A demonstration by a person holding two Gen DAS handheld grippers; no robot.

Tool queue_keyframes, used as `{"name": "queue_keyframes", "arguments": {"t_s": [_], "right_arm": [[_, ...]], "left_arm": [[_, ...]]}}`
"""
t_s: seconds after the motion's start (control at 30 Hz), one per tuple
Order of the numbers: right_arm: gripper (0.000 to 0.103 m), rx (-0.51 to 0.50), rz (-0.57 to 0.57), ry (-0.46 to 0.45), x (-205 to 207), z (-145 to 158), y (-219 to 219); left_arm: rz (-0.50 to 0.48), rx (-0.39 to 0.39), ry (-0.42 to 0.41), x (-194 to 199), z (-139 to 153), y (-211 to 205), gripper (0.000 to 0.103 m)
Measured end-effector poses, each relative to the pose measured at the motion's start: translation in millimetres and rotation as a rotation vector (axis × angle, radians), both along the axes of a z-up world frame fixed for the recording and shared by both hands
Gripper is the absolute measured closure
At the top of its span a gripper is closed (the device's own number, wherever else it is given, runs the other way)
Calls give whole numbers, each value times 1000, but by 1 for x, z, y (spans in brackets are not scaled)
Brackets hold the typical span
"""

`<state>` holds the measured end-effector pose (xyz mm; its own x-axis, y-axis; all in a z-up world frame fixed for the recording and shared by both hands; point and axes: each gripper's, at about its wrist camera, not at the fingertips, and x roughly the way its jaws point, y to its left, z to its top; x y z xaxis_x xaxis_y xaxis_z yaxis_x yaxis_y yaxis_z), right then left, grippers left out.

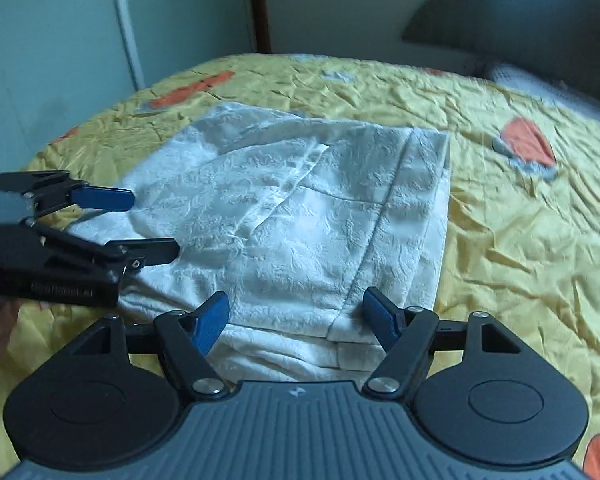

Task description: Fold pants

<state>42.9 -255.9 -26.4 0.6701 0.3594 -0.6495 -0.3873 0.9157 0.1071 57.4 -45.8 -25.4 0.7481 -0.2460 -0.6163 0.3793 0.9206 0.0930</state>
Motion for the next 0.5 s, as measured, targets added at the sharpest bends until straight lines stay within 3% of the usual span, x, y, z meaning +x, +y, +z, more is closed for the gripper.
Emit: {"name": "queue_keyframes", "arguments": {"t_s": [0.13, 0.2, 0.27, 0.33, 0.43, 0.5], "right_arm": [[30, -6, -11, 21, 1, 9, 0], [30, 65, -76, 13, -8, 19, -13], [28, 164, -114, 23, -20, 24, -32], [24, 238, -175, 74, -26, 20, -51], [24, 319, -246, 206, -20, -1, -71], [22, 359, -240, 217, -19, -5, -71]], "left_arm": [[3, 3, -15, 0, 2, 1, 18], [35, -36, -1, -4, 13, 9, 25], [58, -102, -5, -12, 23, 24, 22], [91, -135, 4, -17, 27, 40, 21], [163, -179, 82, -12, 18, 58, 20], [193, -225, 123, -10, 12, 64, 21]]}}
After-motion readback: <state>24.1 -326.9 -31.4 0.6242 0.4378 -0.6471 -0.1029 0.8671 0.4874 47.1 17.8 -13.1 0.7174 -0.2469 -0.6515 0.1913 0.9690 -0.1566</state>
